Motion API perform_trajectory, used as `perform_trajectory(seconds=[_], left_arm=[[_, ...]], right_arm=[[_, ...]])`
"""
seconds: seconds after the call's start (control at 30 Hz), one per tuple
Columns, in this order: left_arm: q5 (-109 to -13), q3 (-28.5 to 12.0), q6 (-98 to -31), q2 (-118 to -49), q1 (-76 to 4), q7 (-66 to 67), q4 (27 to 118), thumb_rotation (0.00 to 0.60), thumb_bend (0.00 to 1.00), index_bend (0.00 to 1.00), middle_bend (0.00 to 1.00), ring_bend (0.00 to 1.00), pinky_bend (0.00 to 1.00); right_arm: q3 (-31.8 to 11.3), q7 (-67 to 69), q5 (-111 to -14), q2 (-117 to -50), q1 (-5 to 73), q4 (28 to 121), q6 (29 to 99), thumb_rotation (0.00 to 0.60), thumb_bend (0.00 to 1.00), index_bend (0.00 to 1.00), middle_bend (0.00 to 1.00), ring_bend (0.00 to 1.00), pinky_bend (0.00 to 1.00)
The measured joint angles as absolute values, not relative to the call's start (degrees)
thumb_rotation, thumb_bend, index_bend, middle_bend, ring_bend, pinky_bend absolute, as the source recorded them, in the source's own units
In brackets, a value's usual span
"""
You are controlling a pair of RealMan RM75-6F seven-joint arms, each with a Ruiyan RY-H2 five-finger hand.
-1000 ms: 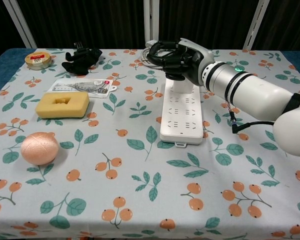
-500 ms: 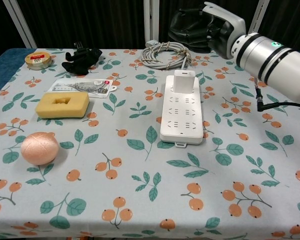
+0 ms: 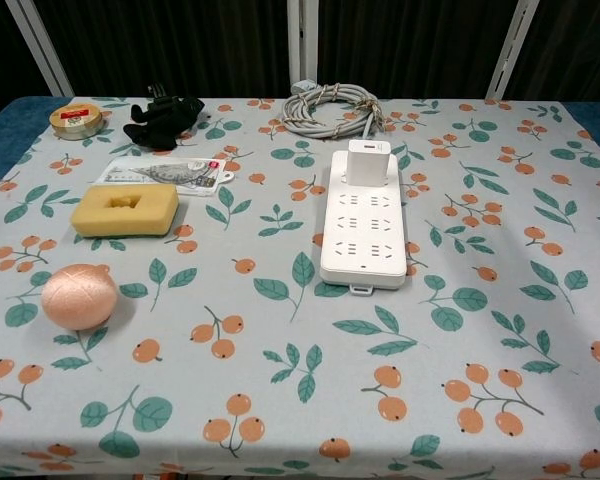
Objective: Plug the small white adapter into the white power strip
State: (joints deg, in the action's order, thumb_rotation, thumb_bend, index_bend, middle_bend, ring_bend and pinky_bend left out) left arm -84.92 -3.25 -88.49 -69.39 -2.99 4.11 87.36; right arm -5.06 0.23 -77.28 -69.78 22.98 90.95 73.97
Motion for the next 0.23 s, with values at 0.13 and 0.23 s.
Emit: perform_trajectory(seconds=[0.13, 0.23], left_arm=[[-85.51, -3.00, -89.17, -69.57, -2.70, 4.45, 87.73, 0.600, 0.00, 0.05, 0.04, 0.00, 0.00], [-85.81, -2.86, -89.84, -69.64, -2.34, 4.56, 88.06, 0.600, 0.00, 0.05, 0.04, 0.00, 0.00]], right_arm=[[-1.90, -1.39, -77.48, -66.03, 16.27, 94.86, 80.96, 0.600, 0.18, 0.00, 0.00, 0.00, 0.00], [-0.02, -1.11, -78.93, -64.83, 12.02, 95.74, 85.50, 0.600, 0.19, 0.00, 0.00, 0.00, 0.00]])
